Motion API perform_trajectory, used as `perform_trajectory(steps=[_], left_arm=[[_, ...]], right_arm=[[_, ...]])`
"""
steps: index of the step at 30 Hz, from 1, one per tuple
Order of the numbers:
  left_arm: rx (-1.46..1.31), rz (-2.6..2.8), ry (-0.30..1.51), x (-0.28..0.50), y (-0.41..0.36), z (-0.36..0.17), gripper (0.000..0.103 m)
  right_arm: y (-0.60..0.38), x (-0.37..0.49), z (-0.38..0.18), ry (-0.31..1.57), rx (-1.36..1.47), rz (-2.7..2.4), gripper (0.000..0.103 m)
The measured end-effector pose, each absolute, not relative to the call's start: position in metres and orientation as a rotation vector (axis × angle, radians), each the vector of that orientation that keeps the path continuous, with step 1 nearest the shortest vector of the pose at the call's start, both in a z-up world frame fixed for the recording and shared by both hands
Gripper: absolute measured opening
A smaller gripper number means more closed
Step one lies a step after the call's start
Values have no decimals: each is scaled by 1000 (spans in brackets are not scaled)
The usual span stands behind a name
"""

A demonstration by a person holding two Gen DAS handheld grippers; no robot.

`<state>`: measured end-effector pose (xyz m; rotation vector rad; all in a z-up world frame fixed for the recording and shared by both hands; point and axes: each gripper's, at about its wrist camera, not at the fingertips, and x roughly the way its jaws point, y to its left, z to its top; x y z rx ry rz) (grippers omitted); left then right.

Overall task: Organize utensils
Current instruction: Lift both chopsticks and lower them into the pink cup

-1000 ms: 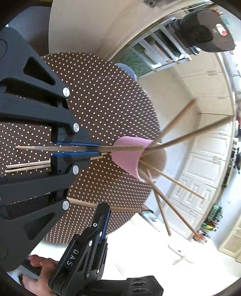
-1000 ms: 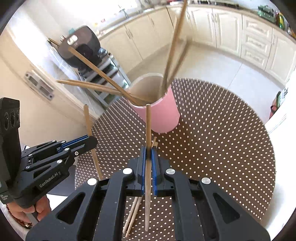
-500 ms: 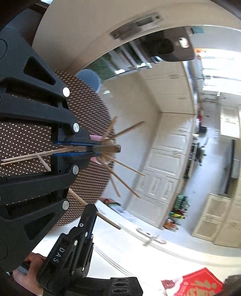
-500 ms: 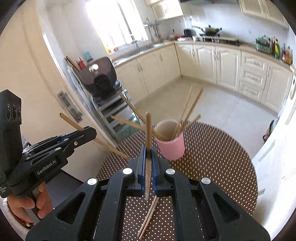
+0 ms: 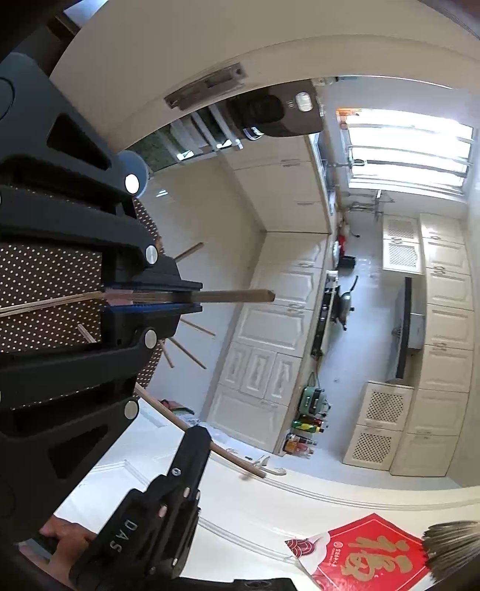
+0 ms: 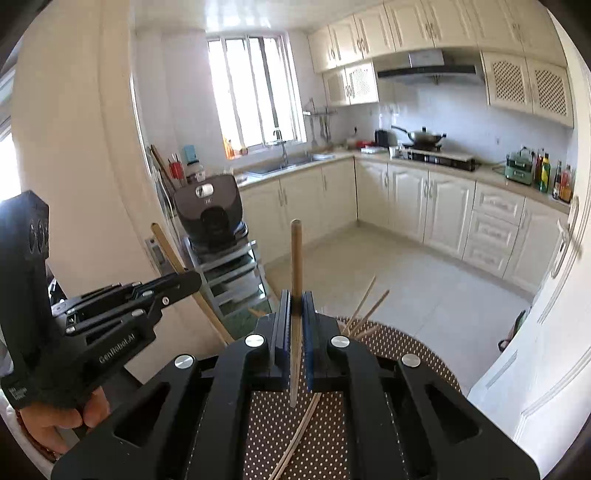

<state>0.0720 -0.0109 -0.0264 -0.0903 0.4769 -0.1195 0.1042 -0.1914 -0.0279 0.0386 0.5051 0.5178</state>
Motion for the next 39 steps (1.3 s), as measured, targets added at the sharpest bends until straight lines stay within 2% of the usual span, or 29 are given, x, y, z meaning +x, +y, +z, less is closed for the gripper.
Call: perform_trajectory(steps=[9,17,39], left_arm=[[-95,-80,379,74,-18,-8,6],[-117,-42,327,97,-16,-12,6],[-222,13,427,187,-7,-78,6]], right_arm=[[-197,113,-17,422,3,508,5],[-195,140,-19,419,-10,524,5],[-180,231,-68,544,-14,571,5]])
